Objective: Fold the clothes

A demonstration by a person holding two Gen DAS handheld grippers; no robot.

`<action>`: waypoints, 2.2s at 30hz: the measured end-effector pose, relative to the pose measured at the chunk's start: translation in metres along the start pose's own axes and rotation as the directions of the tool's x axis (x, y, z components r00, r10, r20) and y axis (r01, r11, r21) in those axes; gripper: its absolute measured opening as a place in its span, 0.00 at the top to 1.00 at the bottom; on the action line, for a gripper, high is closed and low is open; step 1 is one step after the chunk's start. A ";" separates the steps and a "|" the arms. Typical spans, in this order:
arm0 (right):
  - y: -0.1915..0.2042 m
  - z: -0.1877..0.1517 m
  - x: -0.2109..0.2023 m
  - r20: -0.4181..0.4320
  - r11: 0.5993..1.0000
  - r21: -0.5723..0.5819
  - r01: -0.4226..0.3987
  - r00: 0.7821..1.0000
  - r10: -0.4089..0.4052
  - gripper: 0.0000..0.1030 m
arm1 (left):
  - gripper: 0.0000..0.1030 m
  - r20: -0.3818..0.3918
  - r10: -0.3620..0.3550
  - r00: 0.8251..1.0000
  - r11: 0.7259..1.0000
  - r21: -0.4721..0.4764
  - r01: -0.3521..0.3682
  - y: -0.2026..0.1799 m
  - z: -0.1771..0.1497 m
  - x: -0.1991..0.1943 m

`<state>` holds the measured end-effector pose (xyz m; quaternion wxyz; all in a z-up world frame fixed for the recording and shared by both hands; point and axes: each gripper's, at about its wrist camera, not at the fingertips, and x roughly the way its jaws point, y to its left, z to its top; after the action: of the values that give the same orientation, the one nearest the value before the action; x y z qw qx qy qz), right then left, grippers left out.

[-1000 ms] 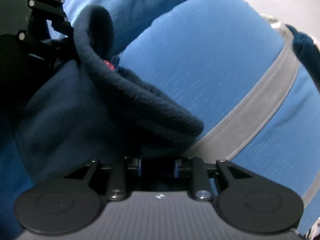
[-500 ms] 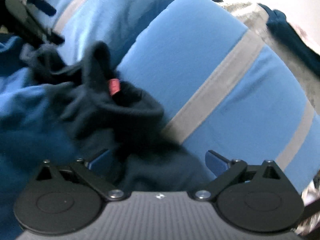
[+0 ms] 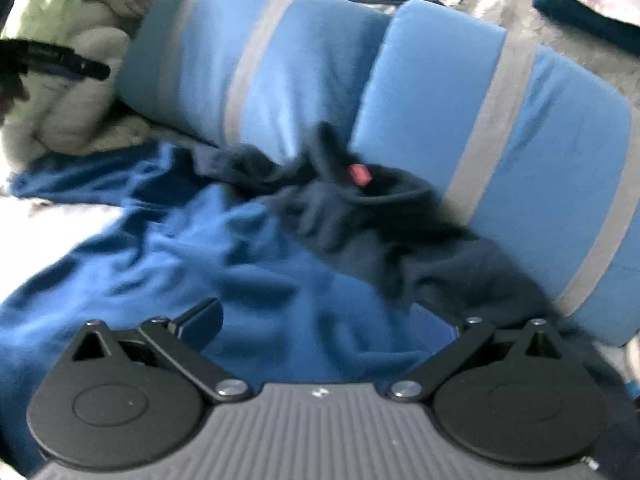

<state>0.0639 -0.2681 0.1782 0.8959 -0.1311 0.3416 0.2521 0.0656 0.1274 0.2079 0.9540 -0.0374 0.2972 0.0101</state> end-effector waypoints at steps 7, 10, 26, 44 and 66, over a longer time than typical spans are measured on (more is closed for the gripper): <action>0.041 0.000 -0.006 0.010 0.998 -0.034 -0.060 0.998 0.060 0.00 | 0.19 0.005 0.013 1.000 0.994 -0.111 -0.012 0.075 -0.030 -0.038; 0.054 0.000 -0.003 0.011 0.996 -0.041 -0.075 0.997 0.075 0.00 | 0.19 -0.007 0.012 1.000 0.977 -0.211 -0.013 0.115 -0.045 -0.048; 0.100 0.002 0.005 -0.001 0.986 -0.107 -0.127 0.992 0.128 0.00 | 0.23 0.001 0.033 0.999 0.535 -0.845 -0.017 0.305 -0.201 -0.034; 0.121 0.002 0.032 -0.057 0.984 -0.121 -0.132 0.990 0.126 0.00 | 0.66 0.098 -0.015 0.995 0.426 -0.900 0.095 0.329 -0.222 0.001; 0.150 0.011 0.093 -0.016 0.990 -0.018 -0.139 0.990 0.139 0.14 | 0.83 0.200 0.093 0.975 0.897 -0.442 0.005 0.223 -0.007 -0.097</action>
<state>0.0481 -0.1038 0.1134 0.8723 -0.1172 0.3540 0.3162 -0.0275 0.3496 0.2423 0.9470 -0.2437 0.1824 0.1026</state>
